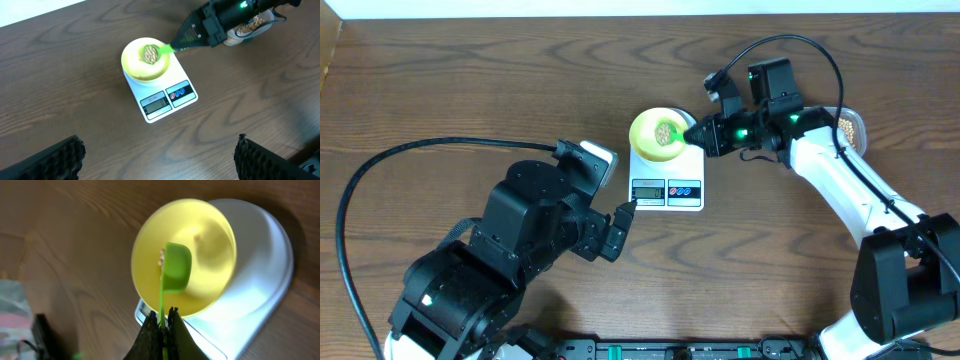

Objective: Scoop item into bowl and weigh 50g on scale
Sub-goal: 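Carry the filled scoop over the yellow bowl with the right gripper, then tip the scoop to pour soybeans into the yellow bowl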

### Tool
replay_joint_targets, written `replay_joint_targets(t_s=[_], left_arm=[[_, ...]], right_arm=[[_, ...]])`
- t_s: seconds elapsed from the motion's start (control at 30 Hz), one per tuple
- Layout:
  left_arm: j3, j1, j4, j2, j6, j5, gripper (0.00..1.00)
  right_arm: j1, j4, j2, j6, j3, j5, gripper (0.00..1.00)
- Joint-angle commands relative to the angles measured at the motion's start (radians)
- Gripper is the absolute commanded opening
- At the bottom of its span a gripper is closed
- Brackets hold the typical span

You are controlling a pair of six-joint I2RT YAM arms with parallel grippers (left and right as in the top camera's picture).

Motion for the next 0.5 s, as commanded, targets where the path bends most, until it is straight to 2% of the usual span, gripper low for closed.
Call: replay_joint_targets(t_s=[0.0,0.2,0.47], left_arm=[[0.011,0.003,0.001,-0.002,-0.001,0.001,0.98],[0.011,0.003,0.001,-0.002,-0.001,0.0,0.98],[0.011,0.003,0.001,-0.002,0.0,0.0,0.98]], right_arm=[[0.037,-0.053,0.009,-0.107,0.075,0.112,0.01],[0.12,-0.188,0.009,-0.22,0.192,0.307,0.01],[0.251,-0.269,0.009,-0.313,0.282,0.61,0.01]])
